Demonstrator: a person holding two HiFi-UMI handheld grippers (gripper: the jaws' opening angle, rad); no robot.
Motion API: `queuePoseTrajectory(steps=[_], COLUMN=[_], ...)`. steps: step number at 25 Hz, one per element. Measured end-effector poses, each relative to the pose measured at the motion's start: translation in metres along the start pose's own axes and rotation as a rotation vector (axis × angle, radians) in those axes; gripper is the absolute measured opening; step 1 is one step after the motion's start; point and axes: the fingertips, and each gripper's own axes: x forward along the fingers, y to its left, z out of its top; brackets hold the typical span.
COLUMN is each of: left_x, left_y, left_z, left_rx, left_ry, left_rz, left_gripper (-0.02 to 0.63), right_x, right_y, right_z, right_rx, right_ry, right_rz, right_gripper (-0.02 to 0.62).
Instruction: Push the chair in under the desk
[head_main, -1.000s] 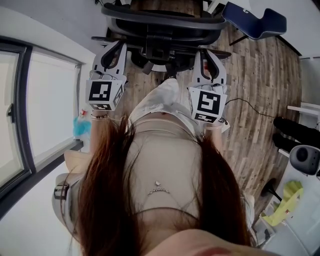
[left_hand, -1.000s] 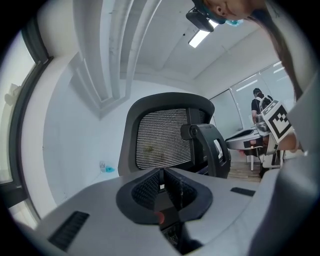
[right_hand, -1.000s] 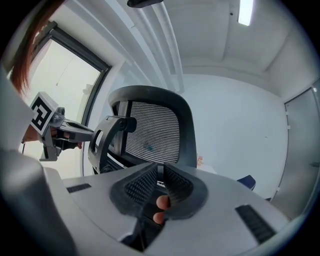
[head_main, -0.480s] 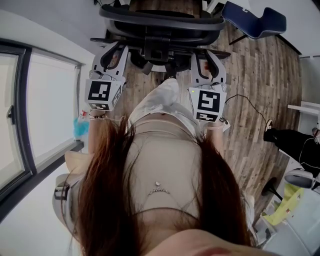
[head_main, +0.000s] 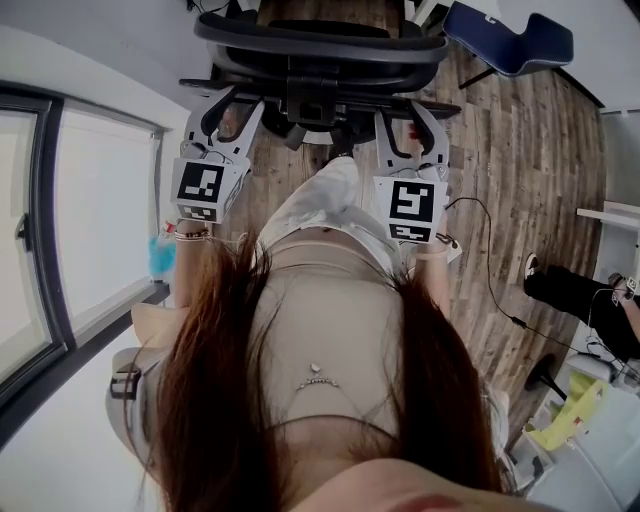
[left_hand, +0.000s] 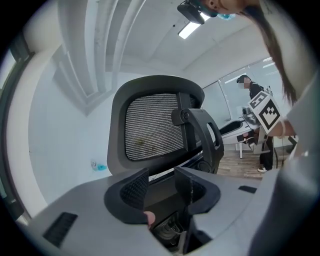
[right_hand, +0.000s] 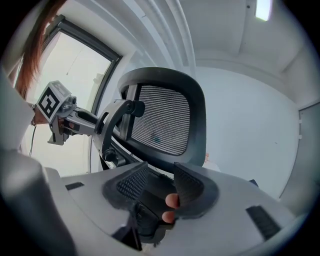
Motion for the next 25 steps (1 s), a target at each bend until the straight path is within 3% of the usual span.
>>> queuePoseTrajectory(steps=[11,25], left_x=[0.002,0.007], left_y=[-0.005,-0.004], left_z=[-0.006,-0.005], left_rx=[0.068,0.117], left_ry=[0.058,0.074], left_rz=[-0.029,-0.052], left_gripper=[0.199,0.219], right_x=[0.002,0.004], right_y=[0.002,0.001], right_z=[-0.005,-0.016], right_rx=[-0.073,-0.126], right_ry=[0.025,0.091], right_rz=[0.002,-0.014], right_gripper=[0.195,0.232])
